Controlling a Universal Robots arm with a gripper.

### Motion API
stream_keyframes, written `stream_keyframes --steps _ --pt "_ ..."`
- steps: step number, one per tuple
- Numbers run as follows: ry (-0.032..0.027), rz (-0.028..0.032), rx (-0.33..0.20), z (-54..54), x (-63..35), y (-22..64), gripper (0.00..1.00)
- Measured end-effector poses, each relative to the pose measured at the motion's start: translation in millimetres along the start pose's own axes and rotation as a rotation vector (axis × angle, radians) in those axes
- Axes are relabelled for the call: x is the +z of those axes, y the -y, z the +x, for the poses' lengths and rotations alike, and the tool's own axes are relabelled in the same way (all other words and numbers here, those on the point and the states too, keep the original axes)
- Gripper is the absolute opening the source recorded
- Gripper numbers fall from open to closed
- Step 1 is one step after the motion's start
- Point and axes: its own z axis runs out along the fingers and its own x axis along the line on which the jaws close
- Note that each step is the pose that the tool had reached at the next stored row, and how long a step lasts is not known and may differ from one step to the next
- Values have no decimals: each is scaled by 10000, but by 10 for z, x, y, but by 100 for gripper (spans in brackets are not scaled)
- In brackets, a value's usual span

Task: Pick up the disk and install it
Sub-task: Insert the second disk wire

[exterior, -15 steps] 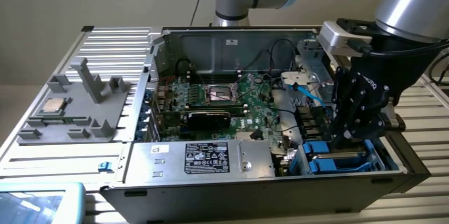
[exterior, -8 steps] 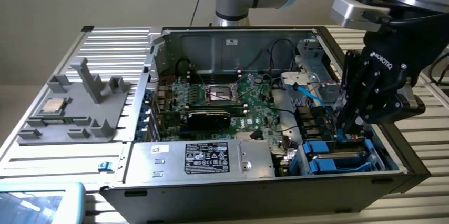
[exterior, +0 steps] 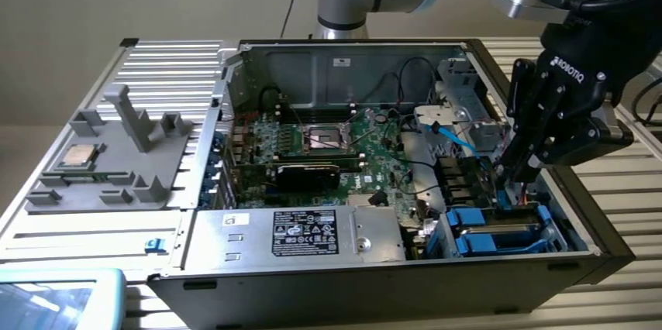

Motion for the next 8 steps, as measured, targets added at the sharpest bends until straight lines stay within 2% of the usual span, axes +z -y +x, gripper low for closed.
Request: stream_keyframes --steps 8 --pt "-2 -9 2 -1 -1 0 29"
